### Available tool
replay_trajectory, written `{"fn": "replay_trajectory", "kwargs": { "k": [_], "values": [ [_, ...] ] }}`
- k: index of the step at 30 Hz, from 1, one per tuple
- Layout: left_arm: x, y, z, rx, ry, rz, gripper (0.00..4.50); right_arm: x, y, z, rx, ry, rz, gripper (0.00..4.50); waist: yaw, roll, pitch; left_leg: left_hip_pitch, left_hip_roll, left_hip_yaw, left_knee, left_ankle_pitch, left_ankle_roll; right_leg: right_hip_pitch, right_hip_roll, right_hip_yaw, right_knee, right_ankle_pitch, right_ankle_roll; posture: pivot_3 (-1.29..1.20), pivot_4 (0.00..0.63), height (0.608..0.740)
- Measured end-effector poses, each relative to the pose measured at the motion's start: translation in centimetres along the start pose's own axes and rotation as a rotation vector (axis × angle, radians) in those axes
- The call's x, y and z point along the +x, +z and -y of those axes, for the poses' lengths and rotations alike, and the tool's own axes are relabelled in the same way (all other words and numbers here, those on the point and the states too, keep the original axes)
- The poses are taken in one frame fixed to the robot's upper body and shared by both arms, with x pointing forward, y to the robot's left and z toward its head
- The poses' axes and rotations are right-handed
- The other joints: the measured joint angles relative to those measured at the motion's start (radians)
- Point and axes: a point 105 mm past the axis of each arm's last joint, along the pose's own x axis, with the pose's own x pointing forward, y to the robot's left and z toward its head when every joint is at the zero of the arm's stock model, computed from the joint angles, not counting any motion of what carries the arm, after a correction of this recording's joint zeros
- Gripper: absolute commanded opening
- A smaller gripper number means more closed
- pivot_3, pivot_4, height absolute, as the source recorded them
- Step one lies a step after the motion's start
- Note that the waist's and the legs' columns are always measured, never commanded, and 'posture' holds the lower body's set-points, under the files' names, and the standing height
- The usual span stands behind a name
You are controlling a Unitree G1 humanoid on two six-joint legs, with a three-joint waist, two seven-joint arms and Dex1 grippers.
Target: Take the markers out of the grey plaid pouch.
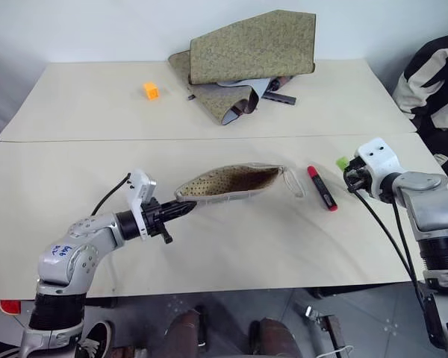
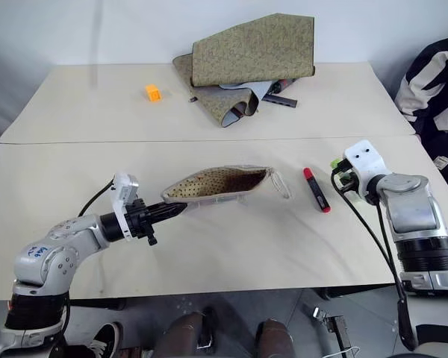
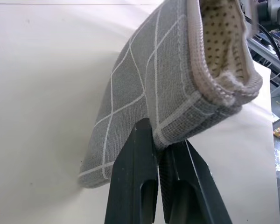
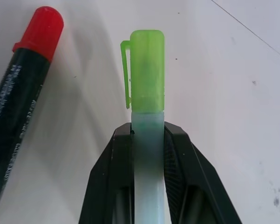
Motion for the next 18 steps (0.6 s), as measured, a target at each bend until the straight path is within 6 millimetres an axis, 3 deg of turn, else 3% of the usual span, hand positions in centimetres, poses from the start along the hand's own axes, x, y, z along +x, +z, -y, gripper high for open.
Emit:
{"fn": "replay_trajectory", "kwargs": {
  "k": [3, 6, 9, 14, 18],
  "values": [
    [0.2, 0.0, 0.1, -0.007, -0.001, 0.009, 0.0, 0.4, -0.7, -0.2, 0.02, 0.01, -0.021, 2.45, 0.0, 0.0, 0.0, -0.001, 0.0, 0.001, 0.0, 0.0, 0.0, -0.001, 0.0, 0.0, 0.0, 0.0, 0.0, 0.0, 0.15, 0.74],
    [0.2, 0.0, 0.0, -0.007, 0.004, 0.01, 0.0, 0.5, -0.1, -0.8, 0.027, 0.045, 0.005, 3.47, 0.0, 0.0, 0.0, -0.001, 0.0, 0.001, 0.0, 0.0, 0.0, -0.002, 0.0, 0.0, 0.001, 0.0, 0.0, 0.0, 0.15, 0.74],
    [0.0, 0.0, -0.1, -0.02, 0.009, 0.005, 0.0, 0.4, 2.1, -1.6, 0.009, 0.086, 0.09, 3.47, -0.003, 0.0, 0.0, -0.001, 0.001, 0.002, 0.0, 0.0, 0.0, -0.002, 0.0, 0.001, 0.001, 0.0, 0.0, 0.0, 0.15, 0.74],
    [-0.9, 0.6, -0.8, -0.094, 0.043, -0.007, 0.0, -2.2, 10.2, -4.5, -0.021, 0.209, 0.471, 3.47, -0.008, 0.0, 0.0, -0.001, 0.002, 0.0, 0.0, 0.0, 0.0, -0.002, 0.0, 0.001, 0.003, 0.0, 0.0, 0.0, 0.15, 0.74],
    [-1.7, 2.8, -2.8, -0.315, 0.11, 0.125, 0.0, -3.7, 12.8, -7.3, 0.037, 0.322, 0.634, 3.47, 0.0, -0.001, 0.001, -0.003, 0.001, -0.005, 0.003, 0.001, 0.0, -0.002, -0.001, 0.002, 0.005, 0.0, 0.0, 0.0, 0.15, 0.74]
  ]
}}
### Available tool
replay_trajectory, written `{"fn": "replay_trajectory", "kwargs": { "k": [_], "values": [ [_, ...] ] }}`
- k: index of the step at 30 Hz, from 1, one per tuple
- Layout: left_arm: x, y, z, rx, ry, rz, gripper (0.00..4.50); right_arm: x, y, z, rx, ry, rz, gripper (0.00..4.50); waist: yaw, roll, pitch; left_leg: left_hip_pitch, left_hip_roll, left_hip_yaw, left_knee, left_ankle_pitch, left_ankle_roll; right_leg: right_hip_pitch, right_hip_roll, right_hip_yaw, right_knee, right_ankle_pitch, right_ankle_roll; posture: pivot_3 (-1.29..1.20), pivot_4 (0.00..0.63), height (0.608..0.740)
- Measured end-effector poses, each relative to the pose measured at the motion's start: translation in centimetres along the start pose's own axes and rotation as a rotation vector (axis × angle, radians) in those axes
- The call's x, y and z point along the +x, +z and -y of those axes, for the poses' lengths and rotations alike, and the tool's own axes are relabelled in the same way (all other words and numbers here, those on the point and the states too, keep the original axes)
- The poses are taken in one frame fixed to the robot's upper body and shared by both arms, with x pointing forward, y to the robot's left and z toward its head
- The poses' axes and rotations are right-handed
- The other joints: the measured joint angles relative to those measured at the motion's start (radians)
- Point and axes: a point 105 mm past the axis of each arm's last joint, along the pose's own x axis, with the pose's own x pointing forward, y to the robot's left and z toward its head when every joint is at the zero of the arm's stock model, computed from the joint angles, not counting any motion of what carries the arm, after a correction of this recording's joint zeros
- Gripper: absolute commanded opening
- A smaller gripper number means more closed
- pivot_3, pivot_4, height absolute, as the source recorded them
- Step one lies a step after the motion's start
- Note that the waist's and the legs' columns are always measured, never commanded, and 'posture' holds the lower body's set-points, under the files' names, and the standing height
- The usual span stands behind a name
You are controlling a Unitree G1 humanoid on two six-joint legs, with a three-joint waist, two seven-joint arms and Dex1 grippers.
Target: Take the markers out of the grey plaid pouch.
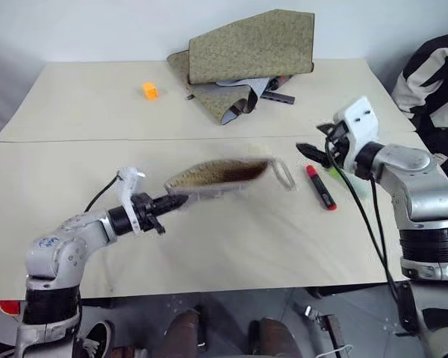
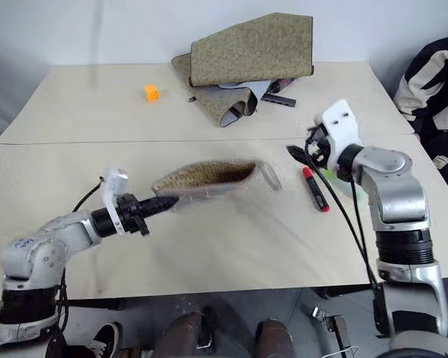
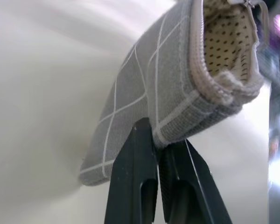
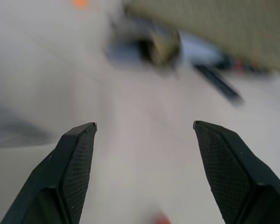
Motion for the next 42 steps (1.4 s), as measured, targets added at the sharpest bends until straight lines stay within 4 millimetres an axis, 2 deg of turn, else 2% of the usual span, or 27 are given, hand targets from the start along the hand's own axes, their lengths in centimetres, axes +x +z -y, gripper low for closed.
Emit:
{"fn": "replay_trajectory", "kwargs": {
  "k": [2, 7, 11, 15, 19, 22, 24, 26, 27, 30, 32, 34, 37, 38, 40, 42],
  "values": [
    [-0.4, 1.1, 0.0, -0.071, 0.006, 0.04, 0.0, 0.1, -0.2, -1.2, 0.023, 0.039, 0.017, 3.47, 0.003, -0.001, 0.0, -0.005, -0.001, -0.004, 0.002, 0.0, 0.0, 0.0, 0.0, -0.001, 0.001, 0.0, 0.0, 0.0, 0.15, 0.74],
    [-1.4, 1.8, -1.0, -0.15, 0.089, 0.036, 0.0, -0.1, -2.2, -2.9, 0.08, 0.09, -0.039, 3.47, 0.001, -0.001, 0.0, -0.005, -0.004, -0.004, 0.002, 0.002, 0.003, 0.0, 0.002, -0.003, 0.001, 0.001, 0.001, 0.0, 0.15, 0.74],
    [-2.5, 2.0, -2.6, -0.272, 0.162, 0.084, 0.0, 0.1, -2.3, -6.5, 0.06, 0.229, -0.037, 3.47, -0.004, -0.002, 0.0, -0.004, -0.004, -0.004, 0.002, 0.002, 0.002, -0.001, 0.002, -0.002, 0.001, 0.001, 0.001, 0.0, 0.15, 0.74],
    [-3.8, 1.3, -4.4, -0.363, 0.24, 0.113, 0.97, 0.4, -1.9, -8.0, 0.065, 0.279, -0.013, 3.49, -0.003, -0.002, 0.0, -0.004, -0.004, -0.004, 0.002, 0.002, 0.002, -0.001, 0.002, -0.002, 0.001, 0.001, 0.001, 0.0, 0.15, 0.74],
    [-4.9, 0.3, -5.4, -0.411, 0.3, 0.115, 2.22, 0.4, -3.2, -8.9, 0.069, 0.302, -0.055, 3.49, 0.002, -0.003, 0.0, -0.004, -0.005, -0.004, 0.002, 0.001, 0.001, -0.001, 0.002, -0.002, 0.001, 0.001, 0.001, 0.0, 0.15, 0.74],
    [-5.4, 0.0, -5.7, -0.397, 0.329, 0.099, 3.14, 0.5, -3.2, -9.0, 0.065, 0.303, -0.058, 3.49, 0.0, -0.004, 0.0, -0.004, -0.005, -0.004, 0.002, -0.001, -0.003, -0.002, 0.001, -0.001, 0.001, 0.001, 0.001, 0.0, 0.15, 0.74],
    [-6.8, -0.7, -6.1, -0.293, 0.409, 0.023, 3.74, 0.5, -3.1, -8.9, 0.06, 0.301, -0.058, 3.49, -0.004, -0.004, 0.0, -0.004, -0.005, -0.002, 0.0, -0.001, -0.004, -0.003, 0.002, 0.0, 0.001, 0.001, 0.001, 0.0, 0.15, 0.74],
    [-7.9, -1.2, -5.8, -0.115, 0.451, -0.058, 4.34, 0.3, -3.2, -8.4, 0.053, 0.29, -0.067, 3.49, -0.009, -0.004, 0.0, -0.004, -0.005, 0.0, -0.003, -0.001, -0.005, -0.005, 0.002, 0.0, 0.0, 0.001, 0.001, 0.0, 0.15, 0.74],
    [-8.4, -1.3, -5.1, 0.068, 0.452, -0.122, 4.45, 0.2, -3.3, -8.1, 0.048, 0.283, -0.069, 3.49, -0.011, -0.004, 0.0, -0.003, -0.005, 0.003, -0.006, -0.001, -0.007, -0.007, 0.003, 0.0, -0.001, 0.001, 0.001, 0.0, 0.15, 0.74],
    [-8.1, -1.7, -2.0, 0.277, 0.293, -0.134, 4.45, -0.4, -3.6, -7.0, 0.06, 0.241, -0.064, 3.49, -0.007, -0.004, 0.0, -0.003, -0.004, 0.008, -0.011, 0.0, -0.008, -0.011, 0.001, 0.001, -0.003, 0.001, 0.0, 0.0, 0.15, 0.74],
    [-8.5, -2.2, -1.1, 0.339, 0.249, -0.126, 4.45, -1.2, -3.9, -5.9, 0.071, 0.188, -0.057, 3.49, -0.002, -0.004, 0.0, -0.004, -0.003, 0.008, -0.012, 0.0, -0.008, -0.013, 0.0, 0.003, -0.004, 0.001, 0.0, 0.0, 0.15, 0.74],
    [-9.4, -2.2, -1.5, 0.428, 0.277, -0.105, 4.45, -2.2, -4.3, -4.2, 0.068, 0.117, -0.056, 3.49, 0.001, -0.004, 0.0, -0.004, -0.002, 0.009, -0.012, 0.0, -0.008, -0.014, 0.0, 0.003, -0.003, 0.001, -0.001, 0.0, 0.15, 0.74],
    [-10.5, -1.1, -1.7, 0.703, 0.328, -0.091, 4.5, -3.7, -4.4, -0.1, 0.091, -0.056, -0.029, 4.04, 0.001, -0.004, 0.0, -0.004, -0.001, 0.012, -0.012, 0.0, -0.007, -0.015, 0.0, 0.002, -0.005, 0.002, -0.002, 0.0, 0.15, 0.74],
    [-10.5, -0.7, -1.3, 0.753, 0.314, -0.067, 4.5, -4.1, -4.7, 1.1, 0.083, -0.112, -0.034, 4.38, 0.001, -0.004, 0.0, -0.004, -0.001, 0.013, -0.011, 0.0, -0.007, -0.014, -0.001, 0.002, -0.006, 0.002, -0.002, 0.0, 0.15, 0.74],
    [-10.7, -0.5, -0.8, 0.783, 0.295, -0.015, 4.5, -4.9, -5.7, 3.1, 0.067, -0.212, -0.056, 4.45, -0.001, -0.004, 0.0, -0.004, -0.001, 0.014, -0.011, 0.0, -0.006, -0.014, -0.002, 0.003, -0.006, 0.002, -0.002, 0.0, 0.15, 0.74],
    [-11.2, -1.3, -0.9, 0.765, 0.299, -0.012, 4.5, -5.6, -7.2, 4.4, 0.065, -0.288, -0.084, 4.45, -0.002, -0.004, 0.0, -0.004, 0.0, 0.014, -0.011, 0.0, -0.005, -0.015, -0.002, 0.003, -0.005, 0.003, -0.002, 0.0, 0.15, 0.74]
  ]
}}
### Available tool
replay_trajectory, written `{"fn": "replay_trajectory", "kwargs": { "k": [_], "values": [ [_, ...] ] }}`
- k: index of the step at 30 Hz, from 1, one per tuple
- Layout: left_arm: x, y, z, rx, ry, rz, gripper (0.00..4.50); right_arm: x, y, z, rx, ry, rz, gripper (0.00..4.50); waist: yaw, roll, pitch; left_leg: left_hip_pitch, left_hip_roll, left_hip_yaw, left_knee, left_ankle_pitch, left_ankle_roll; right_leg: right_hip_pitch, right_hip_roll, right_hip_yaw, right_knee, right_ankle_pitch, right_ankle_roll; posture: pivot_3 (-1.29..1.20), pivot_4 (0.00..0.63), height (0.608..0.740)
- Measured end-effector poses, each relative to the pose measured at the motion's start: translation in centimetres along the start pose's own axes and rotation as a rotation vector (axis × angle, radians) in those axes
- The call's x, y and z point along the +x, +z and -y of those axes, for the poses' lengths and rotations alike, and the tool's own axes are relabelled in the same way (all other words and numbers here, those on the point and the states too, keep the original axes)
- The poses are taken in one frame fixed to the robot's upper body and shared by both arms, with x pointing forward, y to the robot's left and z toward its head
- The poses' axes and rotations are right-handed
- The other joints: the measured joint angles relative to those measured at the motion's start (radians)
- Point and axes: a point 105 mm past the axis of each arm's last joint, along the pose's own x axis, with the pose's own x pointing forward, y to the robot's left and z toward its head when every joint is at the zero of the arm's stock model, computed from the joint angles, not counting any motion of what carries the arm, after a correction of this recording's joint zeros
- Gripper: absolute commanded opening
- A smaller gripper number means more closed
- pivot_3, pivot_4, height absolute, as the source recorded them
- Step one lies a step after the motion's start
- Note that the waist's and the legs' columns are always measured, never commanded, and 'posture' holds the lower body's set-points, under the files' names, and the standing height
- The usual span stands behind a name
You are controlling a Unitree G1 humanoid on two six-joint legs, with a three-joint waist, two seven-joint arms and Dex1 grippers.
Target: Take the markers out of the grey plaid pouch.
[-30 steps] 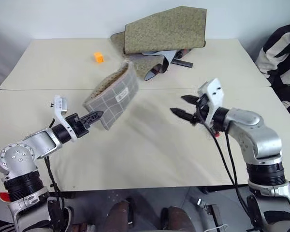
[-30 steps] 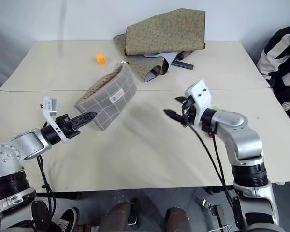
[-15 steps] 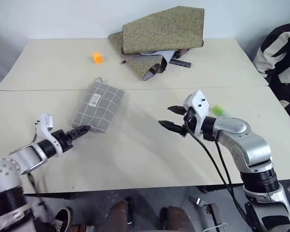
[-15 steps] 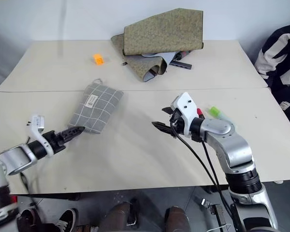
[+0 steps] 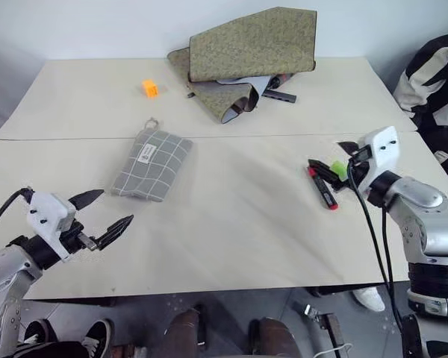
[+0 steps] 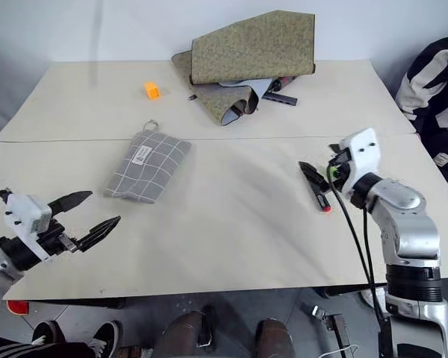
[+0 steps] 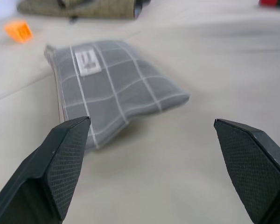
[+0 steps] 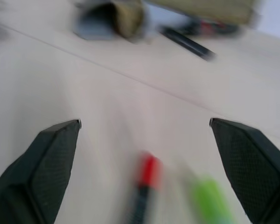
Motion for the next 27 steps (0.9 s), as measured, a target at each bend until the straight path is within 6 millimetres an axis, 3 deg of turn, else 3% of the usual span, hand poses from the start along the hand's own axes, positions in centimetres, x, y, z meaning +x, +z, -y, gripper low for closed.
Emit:
{"fn": "replay_trajectory", "kwargs": {
  "k": [3, 9, 18, 27],
  "values": [
    [-0.6, -1.0, 0.1, -0.043, 0.022, -0.021, 4.5, -0.4, -1.8, 1.8, -0.018, -0.108, -0.046, 4.45, -0.003, 0.0, 0.0, 0.0, 0.002, 0.0, 0.001, 0.003, 0.005, -0.001, 0.001, 0.0, 0.004, 0.0, 0.0, 0.0, 0.15, 0.74],
    [-1.4, -1.5, 0.0, -0.069, 0.076, -0.033, 4.5, -1.1, -3.2, 4.4, 0.015, -0.25, -0.078, 4.45, -0.007, 0.0, 0.0, 0.0, 0.003, 0.0, 0.005, 0.003, 0.005, 0.0, 0.001, 0.0, 0.005, 0.0, -0.001, 0.0, 0.15, 0.74],
    [-0.5, -1.0, 0.1, -0.072, 0.067, 0.012, 4.5, -0.7, -2.8, 3.5, 0.019, -0.23, -0.042, 4.45, -0.005, 0.0, 0.0, 0.0, 0.003, 0.0, 0.006, 0.003, 0.006, 0.0, 0.001, -0.001, 0.006, 0.0, -0.001, 0.0, 0.15, 0.74],
    [0.5, -1.4, 1.4, -0.107, 0.006, 0.009, 4.5, -3.1, -4.2, 8.2, -0.054, -0.551, -0.136, 4.45, -0.003, 0.0, 0.0, 0.0, 0.003, 0.0, 0.007, 0.003, 0.005, 0.0, 0.002, 0.0, 0.006, 0.0, -0.001, 0.0, 0.15, 0.74]
  ]
}}
